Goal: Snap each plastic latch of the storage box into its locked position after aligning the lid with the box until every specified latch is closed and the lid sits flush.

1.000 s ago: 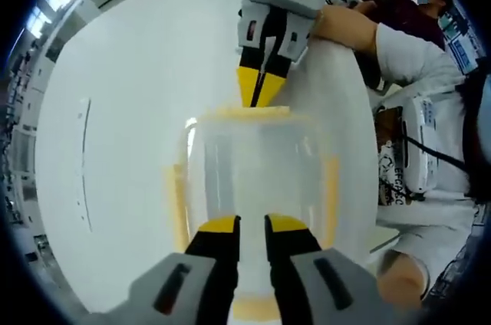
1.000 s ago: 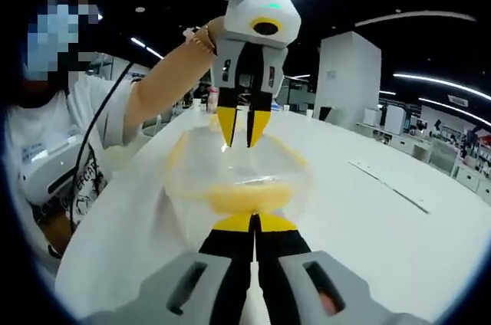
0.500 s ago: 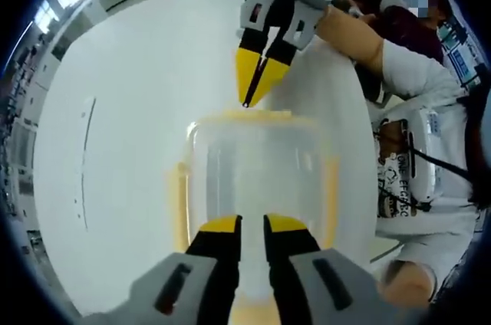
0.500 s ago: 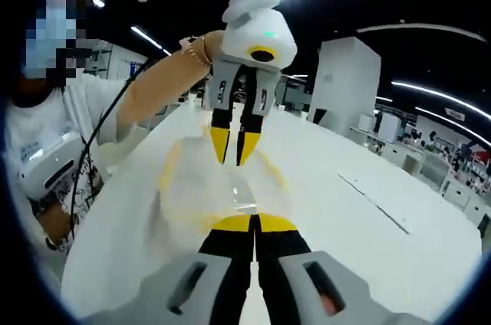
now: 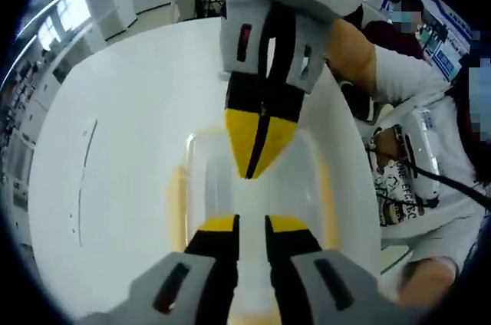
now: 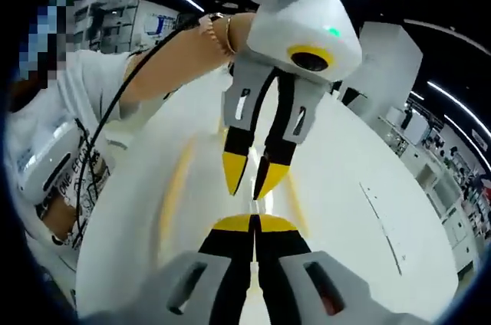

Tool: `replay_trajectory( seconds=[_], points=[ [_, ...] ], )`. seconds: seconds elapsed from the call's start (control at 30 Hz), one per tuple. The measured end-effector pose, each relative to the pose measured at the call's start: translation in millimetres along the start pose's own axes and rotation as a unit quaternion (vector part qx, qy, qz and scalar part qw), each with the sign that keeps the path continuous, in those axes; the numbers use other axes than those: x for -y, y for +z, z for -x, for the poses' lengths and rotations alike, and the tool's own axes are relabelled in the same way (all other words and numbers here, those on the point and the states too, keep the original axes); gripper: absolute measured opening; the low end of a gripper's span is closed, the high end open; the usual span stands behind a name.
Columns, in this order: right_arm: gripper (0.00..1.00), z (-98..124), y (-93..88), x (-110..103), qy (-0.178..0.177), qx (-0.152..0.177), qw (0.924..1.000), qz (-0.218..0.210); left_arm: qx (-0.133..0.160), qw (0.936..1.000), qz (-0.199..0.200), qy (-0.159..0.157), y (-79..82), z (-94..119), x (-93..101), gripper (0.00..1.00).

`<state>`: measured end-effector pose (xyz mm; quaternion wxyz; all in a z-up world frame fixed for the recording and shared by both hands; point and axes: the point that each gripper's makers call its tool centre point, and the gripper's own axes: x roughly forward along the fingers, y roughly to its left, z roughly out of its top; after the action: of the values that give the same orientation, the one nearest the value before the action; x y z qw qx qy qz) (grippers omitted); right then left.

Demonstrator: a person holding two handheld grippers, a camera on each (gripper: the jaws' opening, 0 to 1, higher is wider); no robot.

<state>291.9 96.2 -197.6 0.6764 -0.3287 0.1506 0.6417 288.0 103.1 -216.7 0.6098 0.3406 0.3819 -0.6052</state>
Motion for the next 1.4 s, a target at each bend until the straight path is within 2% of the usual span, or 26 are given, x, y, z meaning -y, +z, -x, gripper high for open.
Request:
replay_trajectory(
  seconds=[0.17, 0.27, 0.33, 0.37, 0.53, 0.7, 0.9, 1.13, 1.3, 1.4],
  points=[
    [0.0, -17.1, 1.9, -8.0, 0.024, -0.06, 0.9977, 0.019, 0.018, 0.9997, -0.014, 0.005, 0.7, -1.4, 3.0, 0.14],
    [0.0, -23.1, 4.5, -11.9, 0.031, -0.088, 0.995, 0.035, 0.03, 0.9993, -0.021, 0.005, 1.3, -1.9, 4.5, 0.14],
    [0.0, -25.9, 0.1, -15.3, 0.041, -0.116, 0.9917, 0.039, 0.039, 0.9989, -0.025, 0.002, 1.6, -2.1, 5.6, 0.16],
    [0.0, -27.7, -1.4, -14.5, 0.032, -0.123, 0.9913, 0.032, 0.044, 0.9986, -0.029, -0.003, 2.7, -3.9, 6.8, 0.17],
    [0.0, -28.0, -2.9, -19.1, 0.043, -0.14, 0.9873, 0.06, 0.059, 0.9971, -0.048, -0.01, 2.5, -6.2, 8.6, 0.21],
    [0.0, -27.7, -7.3, -18.9, 0.039, -0.178, 0.979, 0.093, 0.067, 0.9965, -0.05, -0.006, -0.9, -4.1, 3.6, 0.22],
    [0.0, -28.9, -9.7, -19.6, 0.03, -0.223, 0.9662, 0.126, 0.071, 0.997, -0.023, 0.021, -26.5, 10.3, -7.5, 0.22],
    [0.0, -31.8, -8.5, -19.9, 0.032, -0.256, 0.9556, 0.143, 0.086, 0.9959, -0.013, 0.026, -45.3, 20.2, 0.6, 0.23],
    [0.0, -33.7, -5.0, -16.3, 0.029, -0.277, 0.9477, 0.155, 0.088, 0.9952, -0.005, 0.044, -64.0, 33.6, 2.8, 0.22],
    [0.0, -33.1, -4.5, -15.1, 0.029, -0.28, 0.9464, 0.159, 0.096, 0.994, 0.009, 0.051, -73.9, 39.2, 5.8, 0.2]
  ],
)
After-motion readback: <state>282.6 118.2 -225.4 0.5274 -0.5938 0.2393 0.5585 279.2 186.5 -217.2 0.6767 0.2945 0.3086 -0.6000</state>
